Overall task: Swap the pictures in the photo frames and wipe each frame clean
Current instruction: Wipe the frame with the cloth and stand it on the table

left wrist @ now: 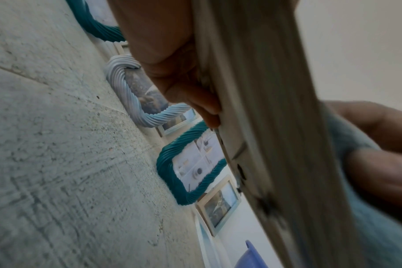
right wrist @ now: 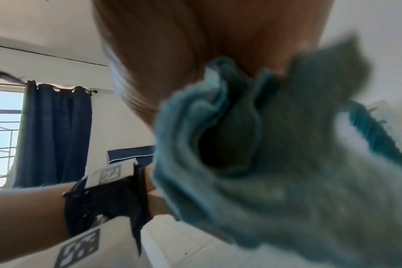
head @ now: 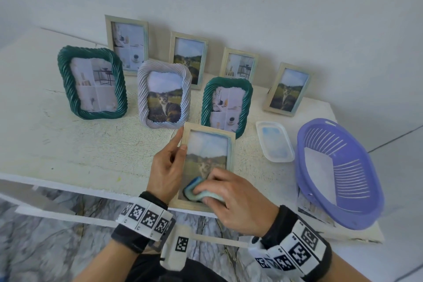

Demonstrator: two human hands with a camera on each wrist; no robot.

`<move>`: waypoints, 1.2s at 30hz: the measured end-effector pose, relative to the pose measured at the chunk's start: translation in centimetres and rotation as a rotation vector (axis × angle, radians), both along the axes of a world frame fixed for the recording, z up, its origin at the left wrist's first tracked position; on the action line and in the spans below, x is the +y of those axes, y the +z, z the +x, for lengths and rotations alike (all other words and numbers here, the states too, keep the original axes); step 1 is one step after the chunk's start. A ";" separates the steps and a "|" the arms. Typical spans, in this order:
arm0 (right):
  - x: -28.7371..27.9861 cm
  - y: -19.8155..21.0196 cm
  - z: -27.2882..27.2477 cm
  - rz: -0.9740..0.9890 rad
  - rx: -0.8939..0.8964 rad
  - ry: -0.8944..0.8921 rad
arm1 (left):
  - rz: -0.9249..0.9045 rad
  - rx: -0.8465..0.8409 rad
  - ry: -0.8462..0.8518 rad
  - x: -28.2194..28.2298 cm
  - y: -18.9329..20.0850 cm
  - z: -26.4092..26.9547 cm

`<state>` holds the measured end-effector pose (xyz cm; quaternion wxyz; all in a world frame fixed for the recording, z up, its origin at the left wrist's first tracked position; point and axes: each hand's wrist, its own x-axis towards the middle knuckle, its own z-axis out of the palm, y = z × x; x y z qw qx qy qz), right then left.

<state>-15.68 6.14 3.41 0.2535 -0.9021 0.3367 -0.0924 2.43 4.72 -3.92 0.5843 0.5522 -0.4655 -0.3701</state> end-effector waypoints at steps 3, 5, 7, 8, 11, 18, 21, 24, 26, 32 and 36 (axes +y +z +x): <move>-0.5 1.3 -1.3 0.072 -0.078 -0.037 | 0.009 0.021 0.006 -0.3 -0.6 1.1; -1.5 2.2 -2.5 0.093 -0.153 -0.141 | 0.012 0.029 0.011 -0.4 -0.7 1.7; -2.9 2.7 -3.9 0.059 -0.215 -0.286 | 0.007 0.035 0.041 -0.4 -0.5 2.2; -3.8 2.7 -4.5 0.017 -0.230 -0.368 | 0.006 0.030 0.060 -0.4 -0.3 2.4; -7.1 1.8 -6.0 -0.157 -0.137 -0.625 | -0.010 -0.016 0.092 -0.3 0.2 2.7; -14.2 -3.0 -6.8 -0.122 0.245 -0.996 | -0.001 -0.059 0.100 -0.1 0.5 2.7; -15.9 -4.5 -6.6 0.007 0.405 -1.040 | -0.004 -0.050 0.096 0.1 0.7 2.6; -16.1 -5.9 -6.8 0.072 0.471 -1.057 | -0.011 -0.046 0.093 0.4 1.0 2.4; -15.9 -6.4 -6.8 0.065 0.475 -1.073 | -0.012 -0.038 0.088 0.5 1.2 2.2; -13.4 -5.1 -5.8 -0.072 0.287 -0.946 | -0.014 0.089 0.050 0.8 1.4 2.0; -8.1 -2.5 -3.4 0.344 -0.354 -0.789 | 0.003 0.165 0.027 0.6 1.4 1.9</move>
